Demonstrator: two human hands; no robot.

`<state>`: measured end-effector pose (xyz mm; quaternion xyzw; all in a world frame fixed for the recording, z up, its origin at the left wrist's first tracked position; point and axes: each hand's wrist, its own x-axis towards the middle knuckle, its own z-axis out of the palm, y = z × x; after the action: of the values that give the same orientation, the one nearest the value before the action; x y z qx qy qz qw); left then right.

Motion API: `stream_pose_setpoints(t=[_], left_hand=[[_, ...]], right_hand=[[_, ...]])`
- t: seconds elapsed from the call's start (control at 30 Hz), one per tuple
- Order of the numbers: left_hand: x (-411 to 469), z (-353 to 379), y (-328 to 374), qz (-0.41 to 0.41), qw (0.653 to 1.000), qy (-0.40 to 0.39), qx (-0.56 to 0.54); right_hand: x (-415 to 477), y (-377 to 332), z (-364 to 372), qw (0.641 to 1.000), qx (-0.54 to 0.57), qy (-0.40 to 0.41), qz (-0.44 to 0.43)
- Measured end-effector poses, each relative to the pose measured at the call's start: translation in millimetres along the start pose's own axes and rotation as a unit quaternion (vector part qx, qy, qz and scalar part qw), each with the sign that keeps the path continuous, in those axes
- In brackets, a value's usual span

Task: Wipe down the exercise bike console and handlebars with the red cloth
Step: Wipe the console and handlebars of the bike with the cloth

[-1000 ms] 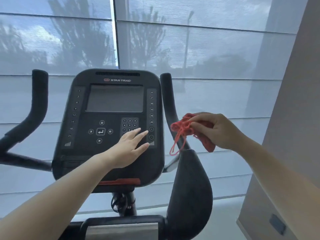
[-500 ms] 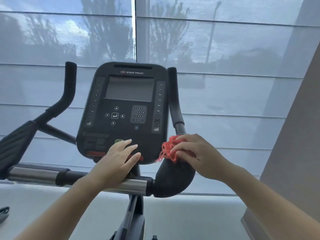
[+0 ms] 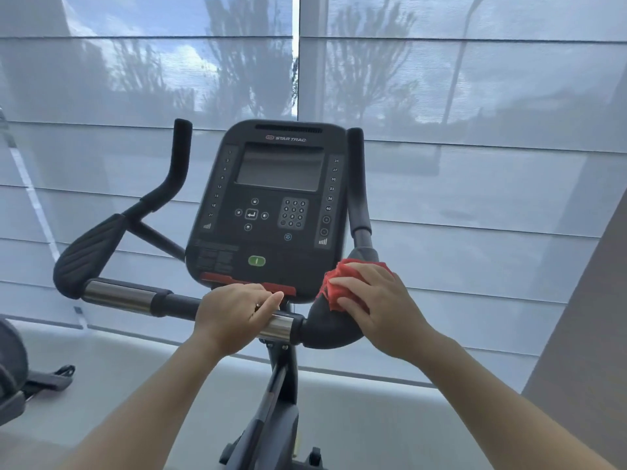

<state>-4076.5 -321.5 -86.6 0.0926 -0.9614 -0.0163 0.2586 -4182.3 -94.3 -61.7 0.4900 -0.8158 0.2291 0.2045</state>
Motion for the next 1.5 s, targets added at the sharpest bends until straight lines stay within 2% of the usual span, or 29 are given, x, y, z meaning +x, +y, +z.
stream_pose_setpoints(t=[0.3, 0.57, 0.8, 0.93, 1.1, 1.23, 1.27, 1.4, 1.5], left_hand=[[3, 2, -1, -0.02, 0.999, 0.03, -0.005], [6, 7, -6, -0.013, 0.999, 0.047, 0.008], [6, 10, -6, -0.014, 0.998, 0.051, 0.022], [6, 11, -6, -0.021, 0.998, 0.052, 0.02], [6, 8, -3, -0.035, 0.998, 0.044, 0.027], [5, 7, -2, -0.035, 0.998, 0.045, 0.022], [6, 7, -3, -0.035, 0.998, 0.046, 0.021], [6, 8, -5, -0.035, 0.998, 0.059, 0.009], [6, 9, -6, -0.028, 0.997, 0.069, 0.0]], right_hand=[[33, 6, 2, 0.998, 0.023, 0.008, 0.063], [15, 5, 9, 0.998, 0.034, 0.042, 0.013], [56, 10, 8, 0.996, -0.004, 0.022, 0.084], [20, -4, 6, 0.998, 0.026, 0.041, 0.04], [11, -2, -6, 0.996, 0.093, 0.012, 0.005], [53, 12, -21, 0.987, 0.115, 0.097, 0.056], [62, 17, -22, 0.989, 0.098, 0.094, 0.066], [73, 23, -4, 0.997, -0.044, -0.039, 0.048], [76, 25, -1, 0.996, -0.052, -0.058, 0.051]])
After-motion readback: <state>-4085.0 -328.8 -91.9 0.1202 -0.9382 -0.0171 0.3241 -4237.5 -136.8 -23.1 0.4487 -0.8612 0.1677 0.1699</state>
